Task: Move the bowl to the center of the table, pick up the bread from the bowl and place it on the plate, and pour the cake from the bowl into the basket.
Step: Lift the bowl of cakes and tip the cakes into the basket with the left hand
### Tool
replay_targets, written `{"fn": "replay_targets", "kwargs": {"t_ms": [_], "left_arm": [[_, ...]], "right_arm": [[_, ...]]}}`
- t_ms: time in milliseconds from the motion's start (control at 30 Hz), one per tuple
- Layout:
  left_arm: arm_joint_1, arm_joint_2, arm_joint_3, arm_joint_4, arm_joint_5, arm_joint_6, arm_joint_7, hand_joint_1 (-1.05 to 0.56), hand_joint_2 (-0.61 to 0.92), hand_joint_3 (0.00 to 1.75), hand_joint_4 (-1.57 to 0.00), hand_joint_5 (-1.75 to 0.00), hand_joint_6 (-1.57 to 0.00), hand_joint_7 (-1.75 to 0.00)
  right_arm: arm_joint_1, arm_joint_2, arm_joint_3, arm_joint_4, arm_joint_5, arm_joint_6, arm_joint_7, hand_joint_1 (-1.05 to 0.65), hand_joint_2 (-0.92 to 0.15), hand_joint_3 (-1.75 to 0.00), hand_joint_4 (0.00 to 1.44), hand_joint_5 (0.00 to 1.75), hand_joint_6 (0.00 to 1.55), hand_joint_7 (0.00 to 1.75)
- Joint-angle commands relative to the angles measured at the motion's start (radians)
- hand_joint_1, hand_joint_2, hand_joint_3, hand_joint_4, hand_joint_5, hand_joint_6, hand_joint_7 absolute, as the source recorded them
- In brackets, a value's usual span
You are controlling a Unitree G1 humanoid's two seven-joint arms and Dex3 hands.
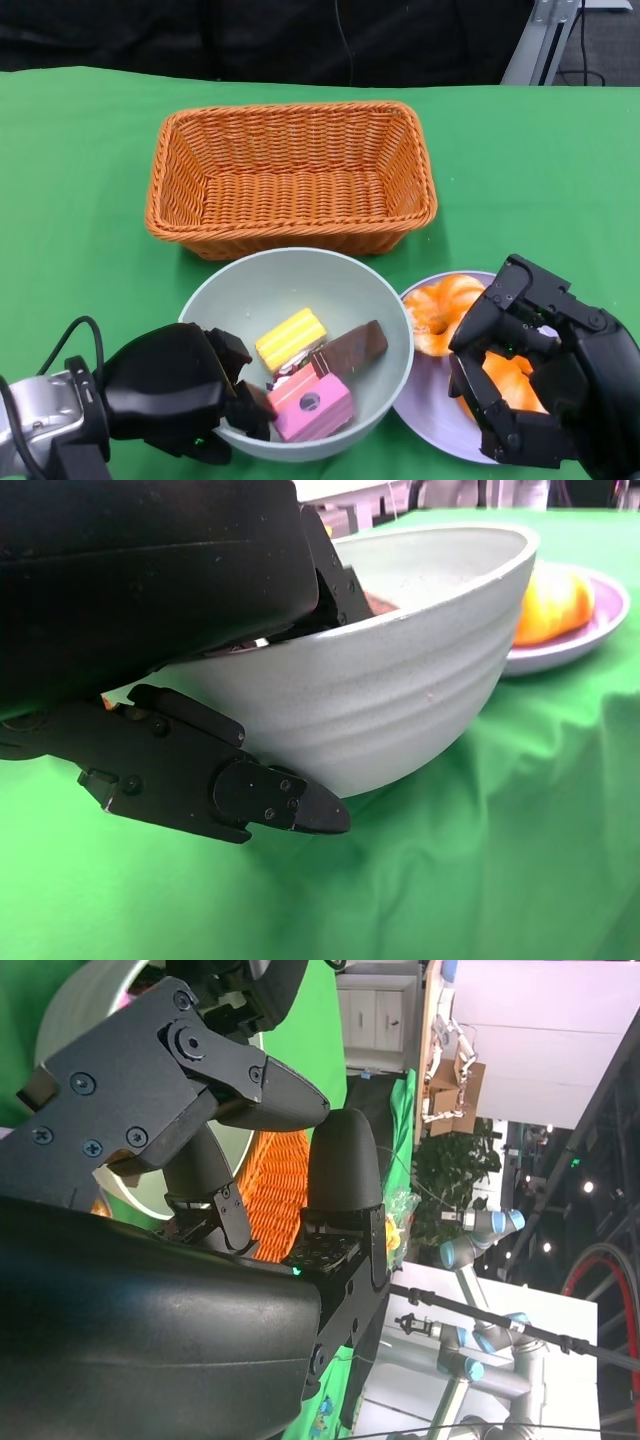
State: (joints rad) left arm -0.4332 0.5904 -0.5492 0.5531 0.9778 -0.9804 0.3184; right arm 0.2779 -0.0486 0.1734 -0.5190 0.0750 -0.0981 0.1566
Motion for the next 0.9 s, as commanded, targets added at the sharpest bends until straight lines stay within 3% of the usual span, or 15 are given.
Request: {"fn": "replay_targets", "kwargs": {"t_ms": [33, 300, 400, 633, 733, 900], "left_arm": [[-0.021, 0.01, 0.01, 0.028, -0.035, -0.05, 0.02, -0.31, 0.92, 0.21, -0.68, -1.75, -0.58, -1.52], [-0.022, 0.006, 0.053, 0.056, -0.162, -0.122, -0.023, -0.34, 0.92, 0.24, -0.67, -1.74, -0.7, -1.25], [-0.011, 0.005, 0.074, 0.05, -0.215, -0.124, -0.058, -0.33, 0.92, 0.26, -0.71, -1.66, -0.8, -1.04], [0.028, 0.008, 0.127, 0.024, -0.316, -0.142, -0.119, -0.29, 0.92, 0.19, -0.81, -1.45, -0.88, -0.88], [0.049, 0.007, 0.147, 0.012, -0.391, -0.162, -0.158, -0.28, 0.92, 0.21, -0.79, -1.55, -0.88, -0.87], [0.078, 0.007, 0.172, -0.026, -0.526, -0.18, -0.242, -0.27, 0.9, 0.29, -0.76, -1.65, -0.78, -1.06]], "right_arm": [[0.001, 0.0, 0.0, -0.012, 0.007, -0.008, 0.0, -0.29, -0.41, -1.19, 0.67, 1.74, 0.57, 1.56], [-0.006, 0.0, 0.0, -0.013, 0.01, 0.002, 0.003, -0.3, -0.41, -1.2, 0.69, 1.75, 0.57, 1.57], [-0.008, 0.004, 0.001, -0.011, 0.006, 0.002, 0.0, -0.29, -0.42, -1.18, 0.68, 1.75, 0.57, 1.57], [-0.009, 0.01, 0.006, -0.004, 0.005, 0.0, -0.001, -0.29, -0.42, -1.15, 0.68, 1.74, 0.57, 1.57], [-0.014, 0.008, 0.007, 0.0, 0.011, -0.003, 0.006, -0.27, -0.43, -1.17, 0.67, 1.75, 0.56, 1.58], [-0.022, 0.008, 0.003, 0.016, 0.02, -0.013, 0.015, -0.31, -0.47, -1.09, 0.67, 1.74, 0.56, 1.57]]}}
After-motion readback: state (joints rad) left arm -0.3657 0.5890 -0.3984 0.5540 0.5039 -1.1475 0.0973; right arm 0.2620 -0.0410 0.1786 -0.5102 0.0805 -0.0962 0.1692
